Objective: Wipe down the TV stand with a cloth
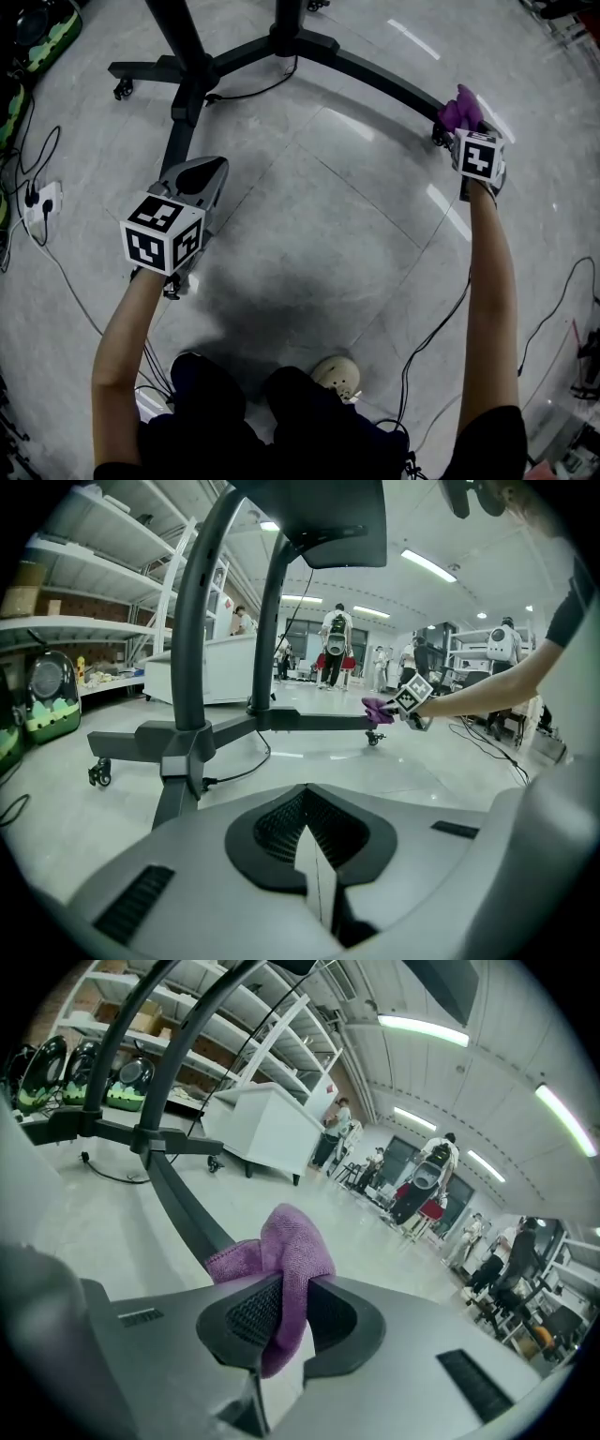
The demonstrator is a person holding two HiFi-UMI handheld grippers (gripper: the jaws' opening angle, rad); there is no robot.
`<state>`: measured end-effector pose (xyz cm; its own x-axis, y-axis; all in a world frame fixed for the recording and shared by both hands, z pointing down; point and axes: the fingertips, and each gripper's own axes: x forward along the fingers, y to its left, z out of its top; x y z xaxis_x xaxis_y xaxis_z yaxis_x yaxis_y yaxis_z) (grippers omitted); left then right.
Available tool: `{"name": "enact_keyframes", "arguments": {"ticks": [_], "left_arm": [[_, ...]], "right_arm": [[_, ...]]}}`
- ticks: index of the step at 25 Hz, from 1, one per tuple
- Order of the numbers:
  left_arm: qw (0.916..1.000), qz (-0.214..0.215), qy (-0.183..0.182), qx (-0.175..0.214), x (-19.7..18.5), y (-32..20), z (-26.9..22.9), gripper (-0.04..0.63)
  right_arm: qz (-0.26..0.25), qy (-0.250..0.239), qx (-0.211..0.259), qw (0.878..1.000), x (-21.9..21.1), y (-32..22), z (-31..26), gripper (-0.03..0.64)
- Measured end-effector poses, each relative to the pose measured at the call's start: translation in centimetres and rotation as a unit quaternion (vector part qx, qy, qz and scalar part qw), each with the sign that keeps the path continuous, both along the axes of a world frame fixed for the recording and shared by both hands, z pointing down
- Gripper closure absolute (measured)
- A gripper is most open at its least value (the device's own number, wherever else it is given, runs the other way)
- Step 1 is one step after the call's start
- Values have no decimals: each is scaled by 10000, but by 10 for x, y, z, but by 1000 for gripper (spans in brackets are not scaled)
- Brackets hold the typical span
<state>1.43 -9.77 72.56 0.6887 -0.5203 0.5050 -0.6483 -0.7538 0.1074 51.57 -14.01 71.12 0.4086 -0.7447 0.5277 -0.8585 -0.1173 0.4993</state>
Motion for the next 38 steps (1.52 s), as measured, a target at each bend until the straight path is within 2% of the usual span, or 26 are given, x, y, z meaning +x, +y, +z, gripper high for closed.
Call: {"name": "enact_keyframes", "arguments": {"ticks": [5, 10, 14, 17, 20, 23, 26, 30, 33, 38], "left_arm": [[10000, 43, 44, -8, 6, 1, 1, 589], [9999, 33, 130, 35, 4, 0, -8, 589], [9995, -48, 302, -99, -4, 1, -15, 589], [9990, -53, 401, -200, -8, 5, -22, 589], [9986, -18, 497, -202, -8, 6, -37, 589], [9974, 66, 682, -216, -4, 7, -58, 589], [9962, 134, 836, -207, 0, 15, -85, 589], [9931, -15, 1155, -214, -4, 20, -133, 589], [9904, -1, 1381, 80, -7, 22, -179, 589], [9867, 415, 1395, 727, 4, 46, -235, 589]], "right_arm": [[58, 40, -62, 10000, 1, 7, 1, 543], [194, -202, -12, 9996, -1, 29, -3, 543], [-81, -512, 69, 9986, -23, 54, -13, 543], [-428, -786, 115, 9959, -55, 73, -28, 543], [-639, -1340, 449, 9879, -96, 81, -49, 543], [-770, -2087, 890, 9709, -145, 79, -69, 543], [-996, -2602, 1224, 9526, -199, 78, -94, 543], [-1143, -3349, 1619, 9212, -261, 74, -133, 543], [-1255, -3823, 1935, 8948, -303, 74, -165, 543], [-1793, -4346, 2132, 8565, -364, 95, -210, 543]]}}
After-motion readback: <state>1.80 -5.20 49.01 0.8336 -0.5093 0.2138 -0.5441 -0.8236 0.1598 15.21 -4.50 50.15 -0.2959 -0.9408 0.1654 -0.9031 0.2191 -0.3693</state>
